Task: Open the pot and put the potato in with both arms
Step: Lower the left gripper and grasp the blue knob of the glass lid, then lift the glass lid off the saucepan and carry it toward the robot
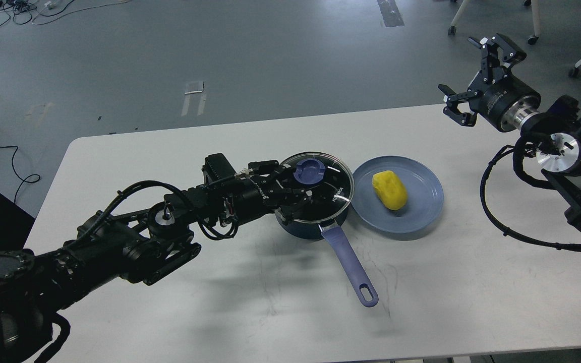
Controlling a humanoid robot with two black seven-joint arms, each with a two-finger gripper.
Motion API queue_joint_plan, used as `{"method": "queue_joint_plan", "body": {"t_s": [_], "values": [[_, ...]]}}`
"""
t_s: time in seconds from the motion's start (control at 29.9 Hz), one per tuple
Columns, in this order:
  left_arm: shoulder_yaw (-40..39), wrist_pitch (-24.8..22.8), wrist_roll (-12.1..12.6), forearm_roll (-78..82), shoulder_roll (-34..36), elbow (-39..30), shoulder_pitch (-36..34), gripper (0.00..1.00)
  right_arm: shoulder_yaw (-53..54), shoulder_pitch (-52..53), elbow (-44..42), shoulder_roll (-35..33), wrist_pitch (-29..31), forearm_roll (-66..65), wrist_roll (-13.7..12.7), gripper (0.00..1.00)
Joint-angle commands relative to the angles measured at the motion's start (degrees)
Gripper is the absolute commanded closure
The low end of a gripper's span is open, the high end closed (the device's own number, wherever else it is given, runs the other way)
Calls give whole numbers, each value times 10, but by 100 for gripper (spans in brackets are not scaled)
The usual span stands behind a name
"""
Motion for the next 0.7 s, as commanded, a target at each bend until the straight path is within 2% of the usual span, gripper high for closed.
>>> {"method": "queue_joint_plan", "body": {"t_s": [0.0,0.37,0.67], "values": [[-1,13,0,-1,3,0,0,71,0,-1,1,-1,0,0,0,0],[-1,56,0,-20,11,-8,-2,75,-2,-3,1,-2,1,0,1,0],[-4,61,0,-23,18,-12,-17,75,-3,-5,0,-2,3,0,2,0]]}}
